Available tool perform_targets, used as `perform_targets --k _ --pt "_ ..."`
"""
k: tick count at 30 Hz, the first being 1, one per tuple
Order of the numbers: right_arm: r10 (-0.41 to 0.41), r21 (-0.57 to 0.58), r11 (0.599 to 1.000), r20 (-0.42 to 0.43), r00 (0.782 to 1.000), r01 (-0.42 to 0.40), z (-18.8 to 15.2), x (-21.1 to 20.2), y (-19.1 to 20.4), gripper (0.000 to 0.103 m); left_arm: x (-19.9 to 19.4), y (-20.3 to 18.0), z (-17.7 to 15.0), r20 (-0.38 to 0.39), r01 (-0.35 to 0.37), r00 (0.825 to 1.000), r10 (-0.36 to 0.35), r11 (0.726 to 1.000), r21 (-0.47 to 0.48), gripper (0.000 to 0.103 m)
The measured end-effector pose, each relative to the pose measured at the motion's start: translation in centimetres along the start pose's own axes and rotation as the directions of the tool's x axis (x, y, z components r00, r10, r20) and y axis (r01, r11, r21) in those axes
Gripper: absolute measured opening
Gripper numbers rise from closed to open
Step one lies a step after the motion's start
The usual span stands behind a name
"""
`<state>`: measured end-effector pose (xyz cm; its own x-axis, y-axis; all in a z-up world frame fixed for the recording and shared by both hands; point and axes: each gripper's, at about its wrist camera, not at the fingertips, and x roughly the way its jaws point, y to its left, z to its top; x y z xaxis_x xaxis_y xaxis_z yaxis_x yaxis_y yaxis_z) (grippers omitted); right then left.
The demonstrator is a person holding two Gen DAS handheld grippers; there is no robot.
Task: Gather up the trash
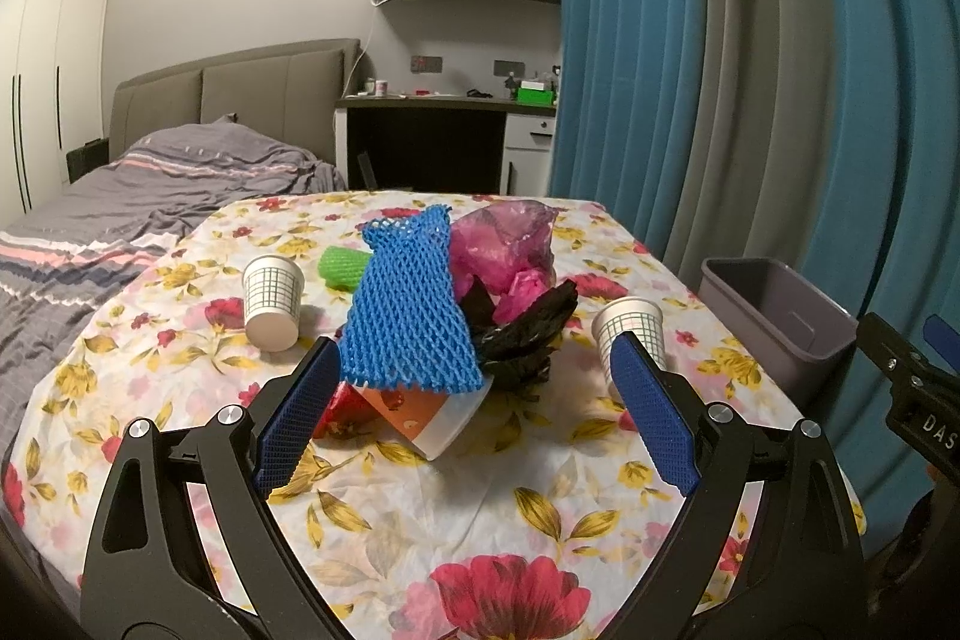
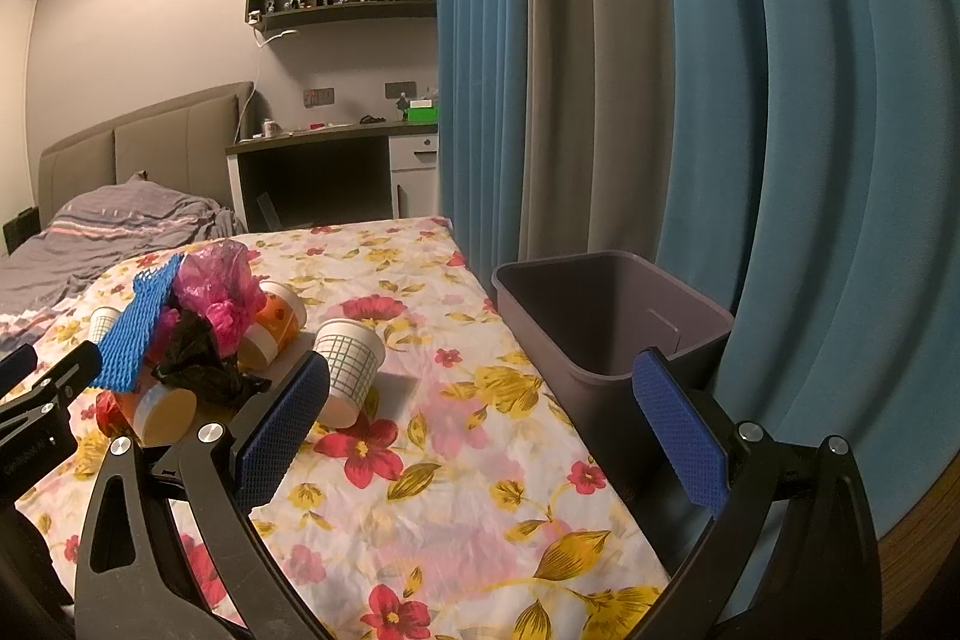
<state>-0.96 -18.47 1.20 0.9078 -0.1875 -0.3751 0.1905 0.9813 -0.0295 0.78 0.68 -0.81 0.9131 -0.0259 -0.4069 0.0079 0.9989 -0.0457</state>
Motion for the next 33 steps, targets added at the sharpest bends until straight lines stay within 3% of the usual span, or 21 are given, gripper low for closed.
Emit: perform_targets --k 33 --pt "0.010 0.015 1.000 0.009 1.000 -0.010 0.4 1.0 0.1 0.098 1.4 0.1 -0.4 -0.005 0.012 1.000 -0.013 0.999 -0.033 0.090"
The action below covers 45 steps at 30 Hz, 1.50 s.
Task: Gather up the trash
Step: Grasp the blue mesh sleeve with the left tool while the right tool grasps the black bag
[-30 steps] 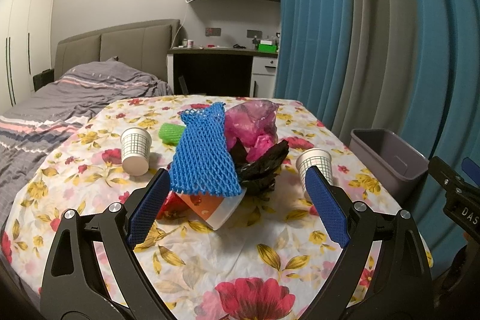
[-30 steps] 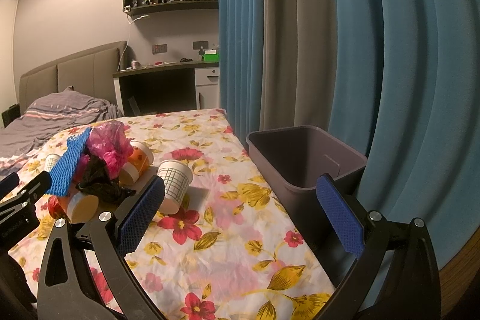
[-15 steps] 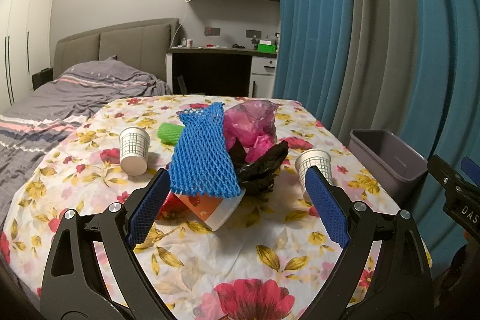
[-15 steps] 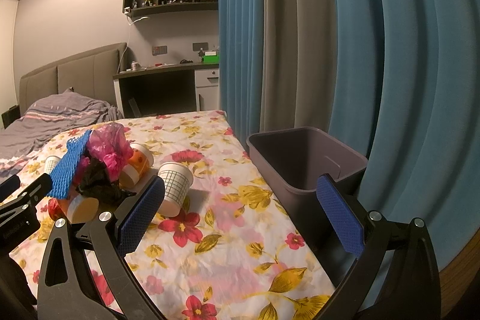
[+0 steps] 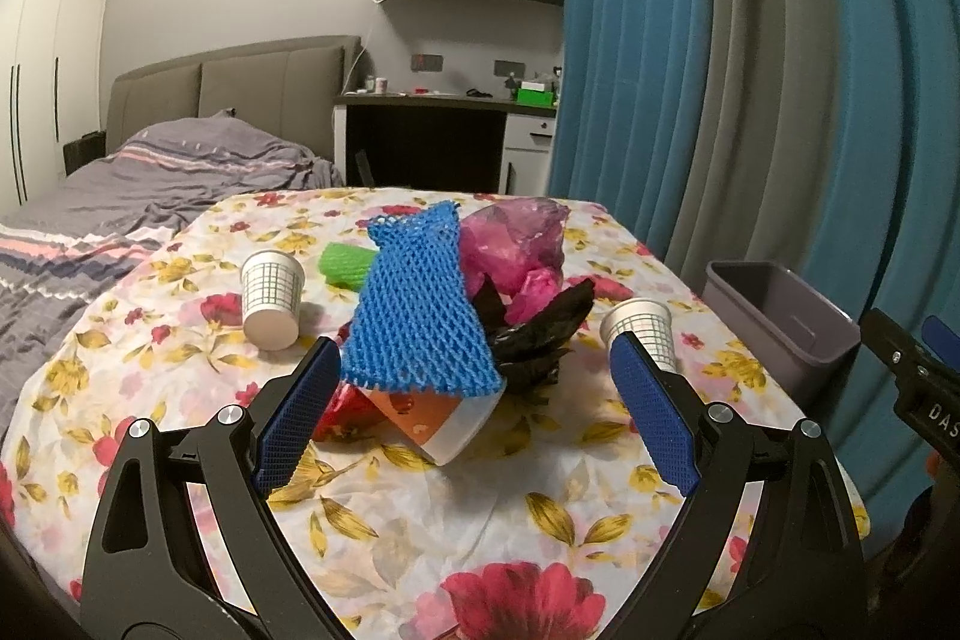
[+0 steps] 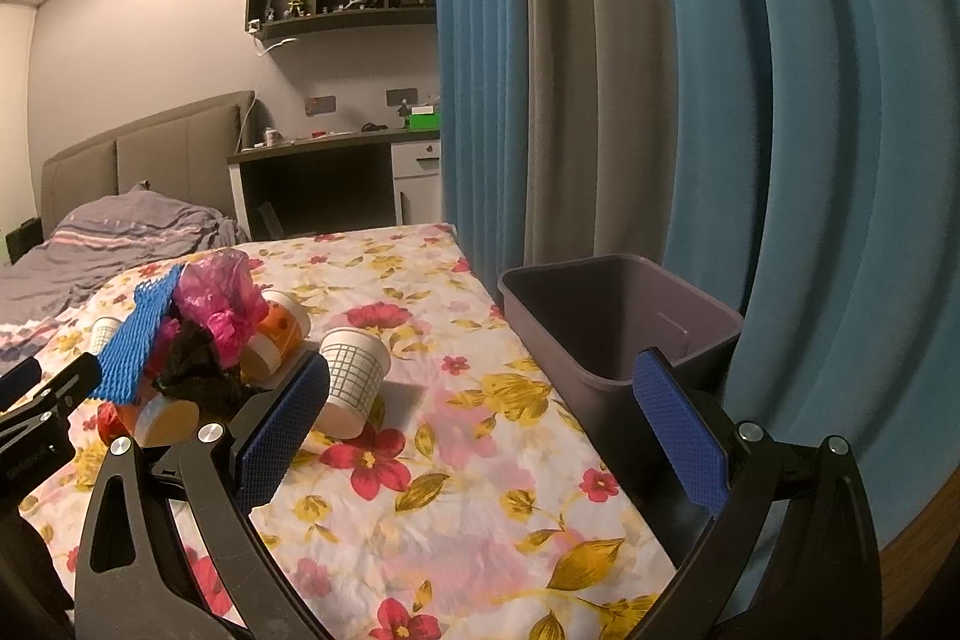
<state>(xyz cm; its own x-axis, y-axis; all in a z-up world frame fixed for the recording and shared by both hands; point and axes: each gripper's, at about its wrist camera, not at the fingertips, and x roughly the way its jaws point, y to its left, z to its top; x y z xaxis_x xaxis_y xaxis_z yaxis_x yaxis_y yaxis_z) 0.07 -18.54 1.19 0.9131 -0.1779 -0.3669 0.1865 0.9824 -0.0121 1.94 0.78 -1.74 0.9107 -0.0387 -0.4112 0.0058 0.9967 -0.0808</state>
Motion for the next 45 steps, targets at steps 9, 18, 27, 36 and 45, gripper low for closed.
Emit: perform_targets --k 9,18,27,36,45 --pt "0.045 -0.015 0.999 -0.001 0.999 -0.045 -0.9 0.9 1.2 0.098 1.2 2.2 0.1 -0.026 0.000 1.000 -0.001 1.000 -0.029 0.090" --pt "0.268 -0.101 0.958 -0.027 0.963 -0.269 -1.8 3.2 7.9 0.092 1.4 6.8 0.8 -0.013 -0.103 0.995 0.103 0.990 -0.099 0.090" --pt "0.431 -0.079 0.894 -0.114 0.895 -0.441 -1.6 7.2 14.0 0.072 1.3 11.0 1.0 -0.010 -0.185 0.983 0.185 0.976 -0.118 0.090" --pt "0.512 -0.047 0.848 -0.190 0.838 -0.529 -2.5 8.7 14.5 0.005 2.6 10.4 0.2 -0.052 -0.083 0.996 0.077 0.990 -0.115 0.090" --pt "0.499 -0.087 0.857 -0.102 0.861 -0.507 -1.6 6.0 12.5 0.002 5.1 9.1 -0.5 -0.146 0.128 0.976 -0.162 0.968 -0.217 0.090"
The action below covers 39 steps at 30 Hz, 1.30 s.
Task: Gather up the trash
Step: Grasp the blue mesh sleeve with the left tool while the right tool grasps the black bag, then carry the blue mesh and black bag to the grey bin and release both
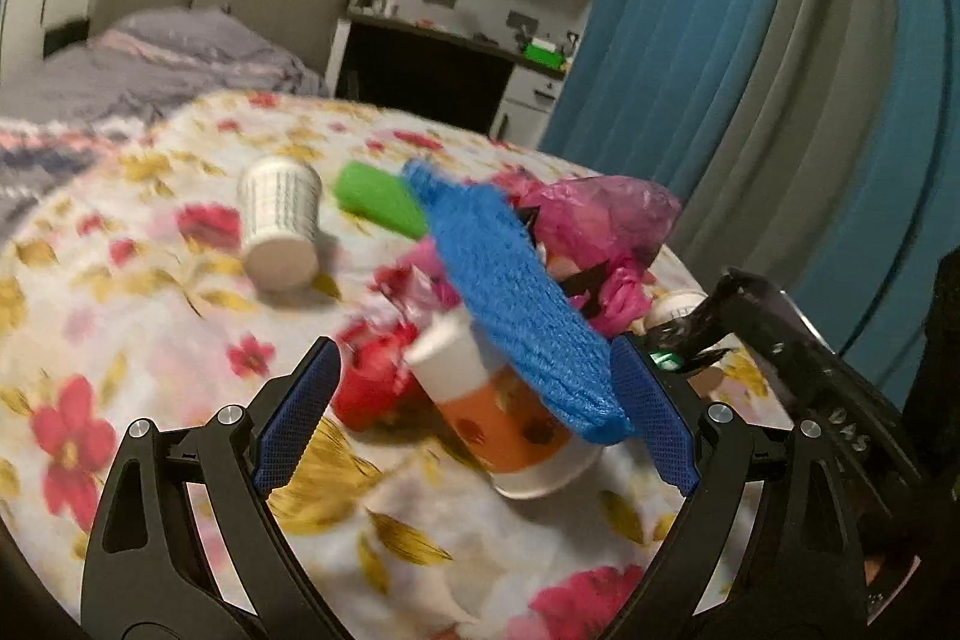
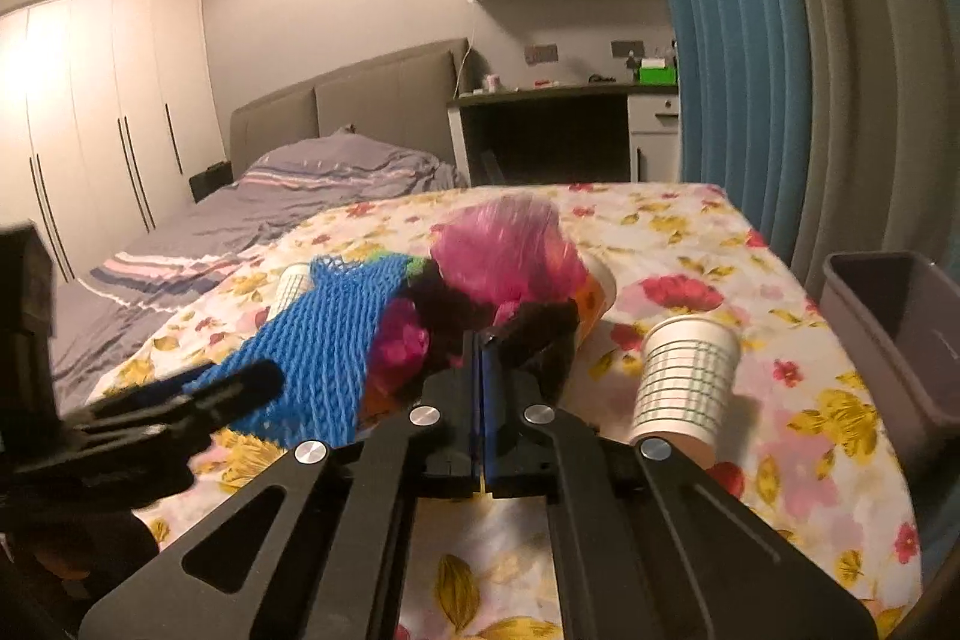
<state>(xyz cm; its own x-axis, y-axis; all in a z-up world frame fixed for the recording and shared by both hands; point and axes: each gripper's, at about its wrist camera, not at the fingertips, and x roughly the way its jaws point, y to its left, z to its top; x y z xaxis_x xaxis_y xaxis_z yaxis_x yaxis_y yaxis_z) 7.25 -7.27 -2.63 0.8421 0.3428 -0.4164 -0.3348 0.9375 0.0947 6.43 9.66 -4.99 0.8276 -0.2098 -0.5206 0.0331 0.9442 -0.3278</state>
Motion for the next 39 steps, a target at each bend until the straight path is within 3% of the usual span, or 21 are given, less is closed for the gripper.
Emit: perform_targets --k 6,8,11,13,16,27,39 --pt "0.008 0.003 1.000 0.017 1.000 -0.008 -0.1 -0.8 -0.6 0.001 0.5 -0.1 0.4 -0.012 0.023 1.000 -0.024 1.000 -0.017 0.072" --pt "0.012 0.006 1.000 0.023 1.000 -0.012 -0.2 -1.1 -0.7 0.001 0.8 -0.2 0.4 -0.023 0.017 1.000 -0.017 1.000 -0.010 0.054" --pt "0.016 0.008 1.000 0.028 0.999 -0.016 -0.3 -1.6 -0.8 0.001 0.7 -0.3 0.0 -0.033 0.007 0.999 -0.007 1.000 -0.009 0.035" --pt "0.014 0.006 1.000 0.032 0.999 -0.014 -0.2 -2.0 -0.8 0.001 0.4 -0.4 0.0 -0.026 -0.003 1.000 0.002 1.000 -0.007 0.028" --pt "0.016 0.009 1.000 0.044 0.999 -0.016 0.0 -2.5 -1.0 0.001 -0.1 -0.8 0.1 -0.004 -0.007 1.000 0.007 1.000 0.005 0.008" --pt "0.022 0.016 1.000 0.141 0.990 -0.024 1.5 -7.4 -2.3 0.001 -3.0 -2.1 1.1 0.100 -0.025 0.995 0.022 0.999 0.032 0.006" --pt "-0.071 0.046 0.997 0.232 0.970 0.062 2.6 -11.7 -5.1 0.001 -4.5 -5.7 1.6 0.149 0.038 0.987 -0.055 0.993 0.116 0.006"
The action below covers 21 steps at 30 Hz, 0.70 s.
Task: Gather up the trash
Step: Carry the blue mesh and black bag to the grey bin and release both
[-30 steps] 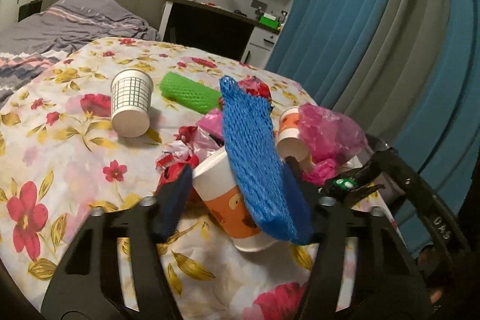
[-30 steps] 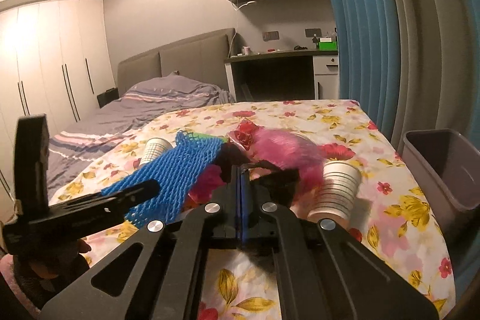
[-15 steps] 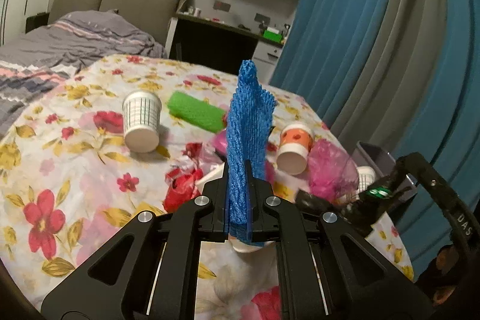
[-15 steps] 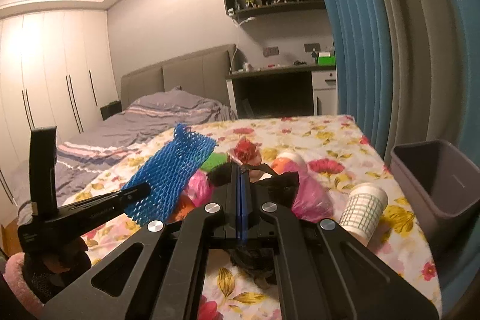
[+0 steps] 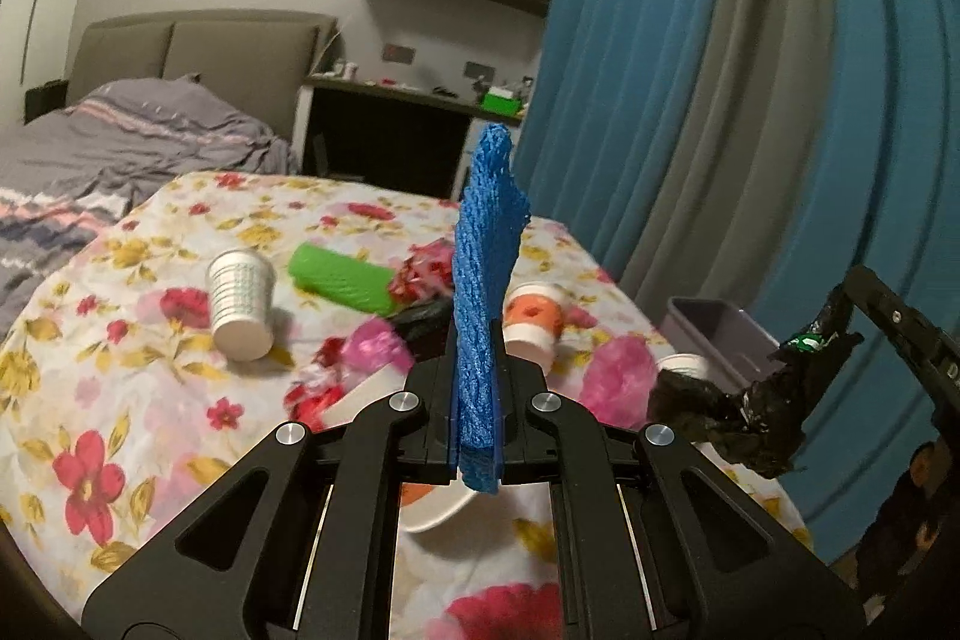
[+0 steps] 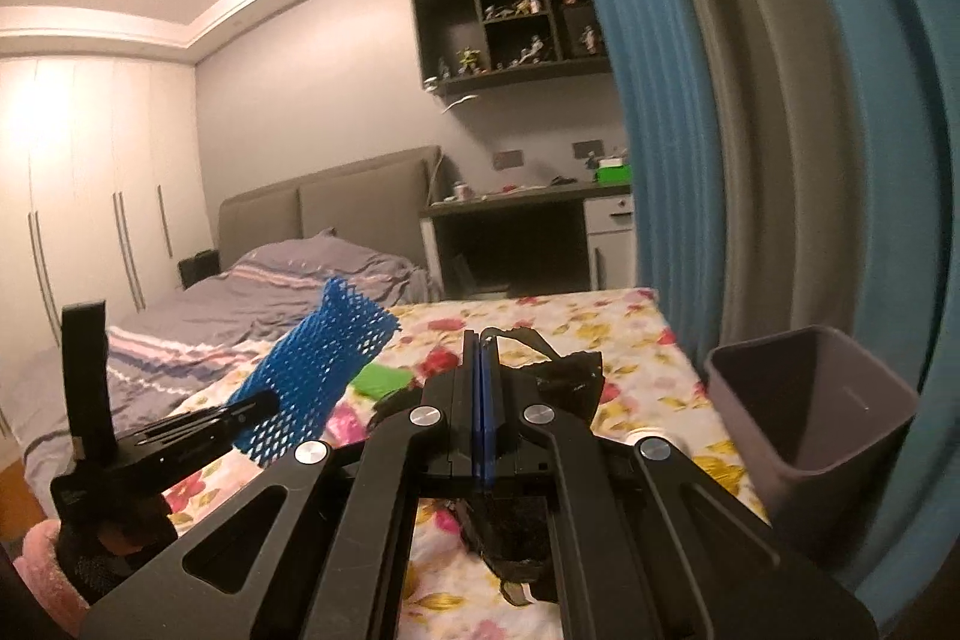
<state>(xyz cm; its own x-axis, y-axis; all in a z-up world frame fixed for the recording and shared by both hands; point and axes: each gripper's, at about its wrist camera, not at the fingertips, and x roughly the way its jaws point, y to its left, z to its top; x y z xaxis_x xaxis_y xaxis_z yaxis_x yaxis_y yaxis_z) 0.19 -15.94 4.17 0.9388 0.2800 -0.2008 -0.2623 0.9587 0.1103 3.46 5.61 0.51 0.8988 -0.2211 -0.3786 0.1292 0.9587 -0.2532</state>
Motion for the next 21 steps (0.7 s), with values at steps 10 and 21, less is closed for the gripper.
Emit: perform_targets --k 10,21 --pt "-0.093 0.024 0.995 0.039 0.995 0.092 0.6 -0.6 -3.4 0.001 1.8 -5.4 0.8 -0.005 0.116 0.993 -0.116 0.990 0.077 0.006" --pt "-0.214 0.045 0.976 0.082 0.973 0.211 1.8 -1.2 -8.3 0.001 6.4 -13.3 1.9 -0.059 0.274 0.962 -0.268 0.948 0.159 0.006"
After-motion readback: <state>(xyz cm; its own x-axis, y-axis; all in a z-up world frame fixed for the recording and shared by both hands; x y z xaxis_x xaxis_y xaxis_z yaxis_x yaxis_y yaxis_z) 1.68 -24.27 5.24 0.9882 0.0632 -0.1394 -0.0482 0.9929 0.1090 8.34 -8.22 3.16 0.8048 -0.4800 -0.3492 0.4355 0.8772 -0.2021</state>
